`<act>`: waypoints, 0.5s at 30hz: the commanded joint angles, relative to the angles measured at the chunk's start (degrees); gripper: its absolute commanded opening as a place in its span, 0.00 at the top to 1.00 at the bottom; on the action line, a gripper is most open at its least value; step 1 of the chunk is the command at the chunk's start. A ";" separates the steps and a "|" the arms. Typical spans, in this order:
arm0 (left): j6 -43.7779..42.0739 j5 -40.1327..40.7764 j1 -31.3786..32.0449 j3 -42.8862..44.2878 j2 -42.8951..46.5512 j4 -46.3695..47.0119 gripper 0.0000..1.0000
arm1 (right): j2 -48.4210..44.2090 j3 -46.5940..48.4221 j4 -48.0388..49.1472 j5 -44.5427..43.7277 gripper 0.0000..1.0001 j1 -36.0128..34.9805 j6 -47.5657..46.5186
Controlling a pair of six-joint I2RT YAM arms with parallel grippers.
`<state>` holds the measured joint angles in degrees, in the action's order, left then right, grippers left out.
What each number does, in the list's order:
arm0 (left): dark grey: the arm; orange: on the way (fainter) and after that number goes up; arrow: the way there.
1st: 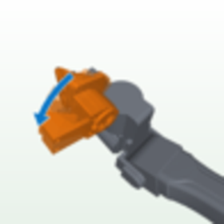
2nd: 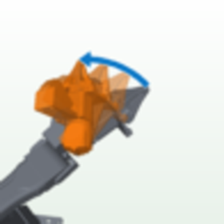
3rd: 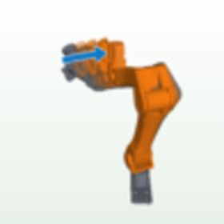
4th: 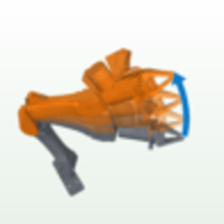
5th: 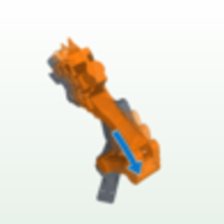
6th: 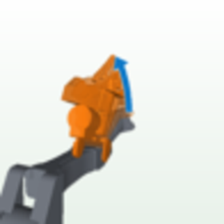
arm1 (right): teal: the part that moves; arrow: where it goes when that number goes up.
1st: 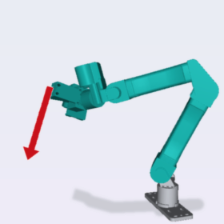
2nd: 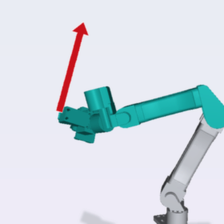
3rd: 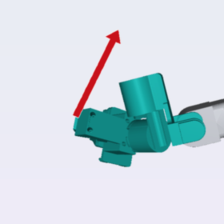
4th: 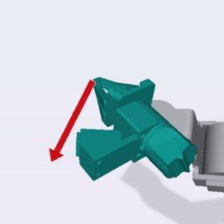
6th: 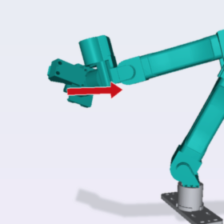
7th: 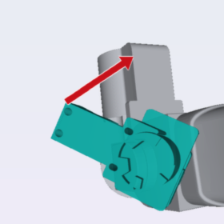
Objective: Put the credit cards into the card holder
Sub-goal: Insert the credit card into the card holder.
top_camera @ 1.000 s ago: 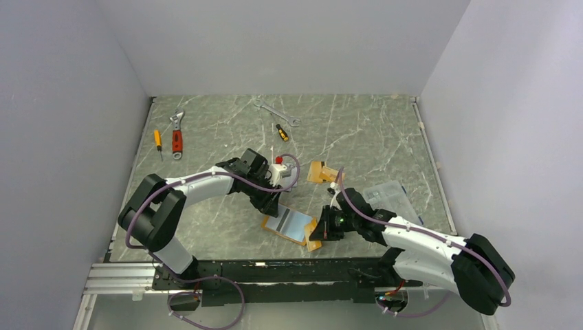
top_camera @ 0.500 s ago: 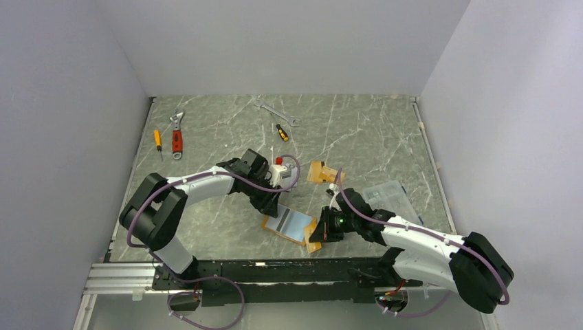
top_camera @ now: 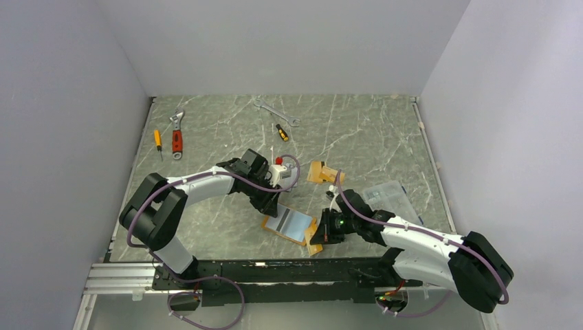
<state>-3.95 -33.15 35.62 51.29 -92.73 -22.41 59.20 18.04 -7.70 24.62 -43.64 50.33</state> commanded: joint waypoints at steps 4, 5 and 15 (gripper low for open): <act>-1.42 -1.18 -0.03 1.77 0.92 -0.79 0.61 | -0.46 -0.70 -0.82 0.95 1.00 0.05 -0.67; -1.48 -1.16 -0.02 1.72 1.01 -0.79 0.61 | -0.24 -0.71 -0.80 1.08 1.00 0.04 -0.81; -1.43 -1.40 0.00 1.97 1.14 -0.88 0.62 | 0.51 -0.92 -0.54 1.65 1.00 0.04 -1.05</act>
<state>-4.08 -33.26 35.62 51.44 -92.73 -23.05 59.20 17.23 -8.03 25.12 -43.66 49.87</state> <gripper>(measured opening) 0.380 0.009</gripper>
